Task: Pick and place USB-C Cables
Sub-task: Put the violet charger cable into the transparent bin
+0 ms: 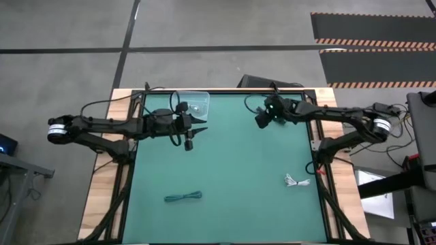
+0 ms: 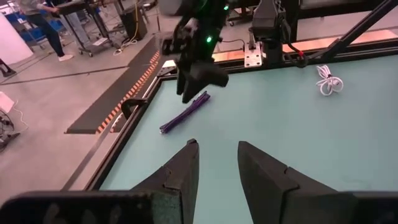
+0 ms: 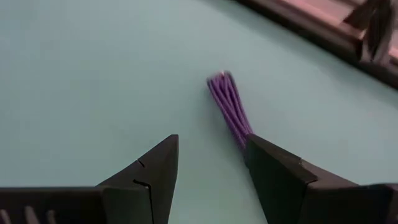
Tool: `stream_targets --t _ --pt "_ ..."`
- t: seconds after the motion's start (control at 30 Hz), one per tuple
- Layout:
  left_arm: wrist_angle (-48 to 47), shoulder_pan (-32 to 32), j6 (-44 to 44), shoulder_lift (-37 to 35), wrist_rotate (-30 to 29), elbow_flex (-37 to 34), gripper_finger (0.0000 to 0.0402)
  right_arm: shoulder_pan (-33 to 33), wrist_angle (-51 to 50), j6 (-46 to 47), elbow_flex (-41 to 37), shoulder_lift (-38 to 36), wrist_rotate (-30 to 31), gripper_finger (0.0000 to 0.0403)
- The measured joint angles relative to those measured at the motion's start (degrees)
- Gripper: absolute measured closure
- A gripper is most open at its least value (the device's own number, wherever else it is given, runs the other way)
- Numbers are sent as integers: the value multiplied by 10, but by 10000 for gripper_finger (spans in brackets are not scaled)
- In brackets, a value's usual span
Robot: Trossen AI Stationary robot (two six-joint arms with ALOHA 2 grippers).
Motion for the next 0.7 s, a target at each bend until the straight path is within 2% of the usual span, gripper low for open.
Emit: stream_targets --t 0.17,0.43,0.7 --pt "0 0 0 0 0 0 307 -37 -16 -30 26 66 -46 225" --pt "-2 0 0 0 0 -1 307 -74 -19 -59 58 145 -46 235" --pt "-2 0 -1 0 0 -1 307 -83 -19 -81 81 197 -46 247"
